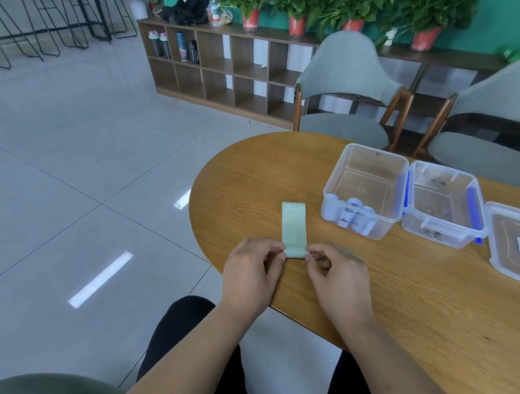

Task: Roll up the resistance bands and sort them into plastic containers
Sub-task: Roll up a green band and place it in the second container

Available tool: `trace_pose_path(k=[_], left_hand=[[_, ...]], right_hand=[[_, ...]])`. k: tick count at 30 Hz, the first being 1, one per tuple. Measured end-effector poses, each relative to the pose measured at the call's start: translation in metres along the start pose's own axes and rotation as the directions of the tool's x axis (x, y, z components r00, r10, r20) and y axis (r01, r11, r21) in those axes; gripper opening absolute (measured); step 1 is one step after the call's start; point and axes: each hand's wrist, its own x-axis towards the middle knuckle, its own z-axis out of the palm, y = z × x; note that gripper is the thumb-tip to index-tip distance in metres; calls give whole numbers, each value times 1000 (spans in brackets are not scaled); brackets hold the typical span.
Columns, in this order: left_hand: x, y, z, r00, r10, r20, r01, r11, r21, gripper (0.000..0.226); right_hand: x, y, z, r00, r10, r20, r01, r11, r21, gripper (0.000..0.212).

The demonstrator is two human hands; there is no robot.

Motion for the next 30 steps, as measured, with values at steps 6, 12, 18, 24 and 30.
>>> trace_pose_path(k=[6, 12, 18, 24, 30], left_hand=[[1, -4, 3, 1000, 19, 12, -19, 999, 36, 18], [0, -2, 2, 1000, -7, 1, 7, 1000, -12, 21], [0, -2, 1, 1000, 18, -21, -18, 1000, 8, 15], [1, -4, 2, 1000, 24, 10, -25, 999, 49, 20], [1, -2, 2, 1000, -10, 5, 10, 1000, 23, 22]], right_hand=[[1, 3, 4, 999, -32, 5, 33, 998, -58, 24], [1, -1, 0, 1000, 21, 11, -21, 999, 25, 26], [1, -1, 0, 1000, 3, 5, -3, 1000, 23, 20], [2, 1, 3, 1000, -17, 22, 18, 999, -36, 27], [2, 1, 2, 1000, -4, 15, 4, 1000, -20, 28]])
